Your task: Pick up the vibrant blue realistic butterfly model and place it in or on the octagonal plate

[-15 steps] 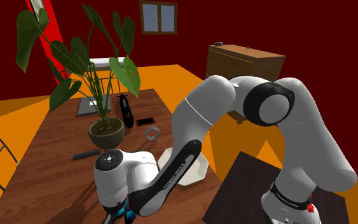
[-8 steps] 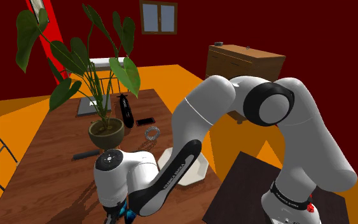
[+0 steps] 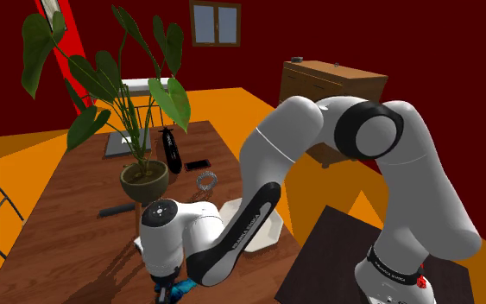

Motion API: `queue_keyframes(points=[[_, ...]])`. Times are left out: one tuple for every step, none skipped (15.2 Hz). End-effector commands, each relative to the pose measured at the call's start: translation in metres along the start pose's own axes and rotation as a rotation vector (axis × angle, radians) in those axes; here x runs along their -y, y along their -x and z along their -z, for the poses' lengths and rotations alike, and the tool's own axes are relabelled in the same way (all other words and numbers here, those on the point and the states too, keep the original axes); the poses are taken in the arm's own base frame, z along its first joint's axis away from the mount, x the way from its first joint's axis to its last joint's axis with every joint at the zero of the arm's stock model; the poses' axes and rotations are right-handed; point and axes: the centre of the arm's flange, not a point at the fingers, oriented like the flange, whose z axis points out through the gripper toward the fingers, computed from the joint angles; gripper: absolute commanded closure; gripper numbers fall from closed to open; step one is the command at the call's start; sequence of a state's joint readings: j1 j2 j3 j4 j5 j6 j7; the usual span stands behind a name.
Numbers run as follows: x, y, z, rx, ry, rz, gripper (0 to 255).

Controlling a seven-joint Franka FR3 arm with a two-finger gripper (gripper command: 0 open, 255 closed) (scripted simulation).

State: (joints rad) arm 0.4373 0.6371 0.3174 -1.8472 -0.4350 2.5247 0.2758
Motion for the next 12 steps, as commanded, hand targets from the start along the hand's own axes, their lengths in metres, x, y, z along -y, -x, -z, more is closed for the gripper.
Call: queue_keyframes(points=[[-0.015,0.018,0.003,0.022,-0.007,0.243,0],[-0.023,0.026,0.004,0.033,-0.011,0.360,0],[-0.027,0.029,0.005,0.038,-0.013,0.413,0],[-0.027,0.030,0.000,0.038,-0.013,0.413,0],[-0.027,0.030,-0.006,0.038,-0.013,0.413,0],[-0.027,0.030,-0.011,0.038,-0.013,0.413,0],[-0.027,0.030,-0.016,0.038,-0.013,0.413,0],[-0.027,0.030,-0.022,0.038,-0.013,0.413,0],[-0.027,0.031,-0.027,0.038,-0.013,0.413,0],[-0.027,0.031,-0.032,0.038,-0.013,0.413,0],[-0.027,0.031,-0.035,0.038,-0.013,0.413,0],[-0.027,0.031,-0.035,0.038,-0.013,0.413,0]])
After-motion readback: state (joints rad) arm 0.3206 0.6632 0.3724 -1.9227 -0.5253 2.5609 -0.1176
